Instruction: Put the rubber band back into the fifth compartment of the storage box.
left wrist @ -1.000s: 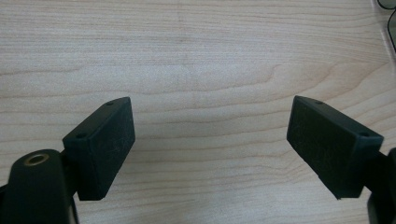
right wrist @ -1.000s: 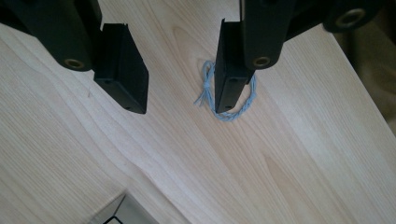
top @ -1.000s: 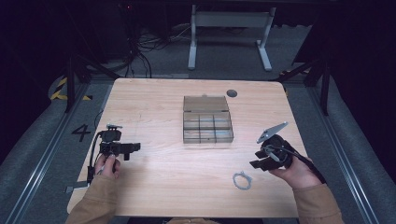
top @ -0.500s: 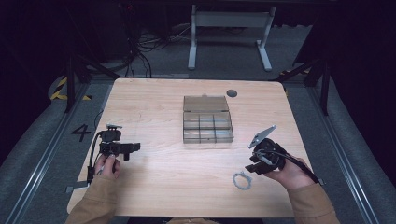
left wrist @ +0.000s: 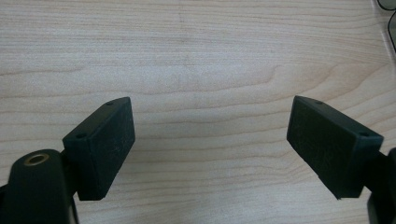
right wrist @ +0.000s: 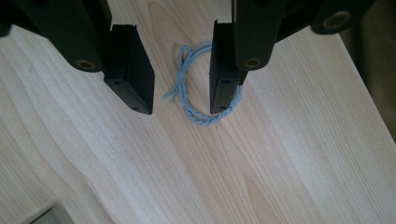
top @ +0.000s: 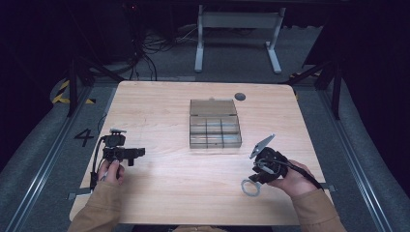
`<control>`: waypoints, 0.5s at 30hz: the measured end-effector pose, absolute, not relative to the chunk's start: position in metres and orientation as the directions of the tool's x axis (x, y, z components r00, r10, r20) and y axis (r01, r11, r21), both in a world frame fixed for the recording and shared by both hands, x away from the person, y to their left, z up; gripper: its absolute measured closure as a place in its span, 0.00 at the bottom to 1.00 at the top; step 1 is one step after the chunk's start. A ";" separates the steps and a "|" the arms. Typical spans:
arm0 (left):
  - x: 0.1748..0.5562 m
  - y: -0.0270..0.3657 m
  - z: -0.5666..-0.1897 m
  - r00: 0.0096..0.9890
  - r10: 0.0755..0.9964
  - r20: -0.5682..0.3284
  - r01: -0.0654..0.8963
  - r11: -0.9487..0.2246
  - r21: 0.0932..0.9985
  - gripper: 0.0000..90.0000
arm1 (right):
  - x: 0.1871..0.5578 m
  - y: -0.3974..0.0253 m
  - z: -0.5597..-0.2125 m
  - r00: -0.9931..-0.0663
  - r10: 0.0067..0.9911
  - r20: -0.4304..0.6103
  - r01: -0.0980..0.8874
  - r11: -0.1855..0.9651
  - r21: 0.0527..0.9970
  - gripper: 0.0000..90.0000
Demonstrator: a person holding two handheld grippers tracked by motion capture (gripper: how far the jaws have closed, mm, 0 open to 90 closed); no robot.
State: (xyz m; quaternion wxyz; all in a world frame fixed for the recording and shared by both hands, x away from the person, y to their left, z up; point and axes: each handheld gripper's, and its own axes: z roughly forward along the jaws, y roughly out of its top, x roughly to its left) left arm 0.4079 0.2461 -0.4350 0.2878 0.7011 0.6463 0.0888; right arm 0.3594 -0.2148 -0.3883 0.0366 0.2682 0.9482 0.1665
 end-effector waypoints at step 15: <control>0.408 0.246 -0.435 0.149 0.957 -0.248 0.855 0.001 0.518 0.18 | 0.364 -0.207 -0.406 -0.858 0.511 0.049 0.503 0.818 0.280 0.69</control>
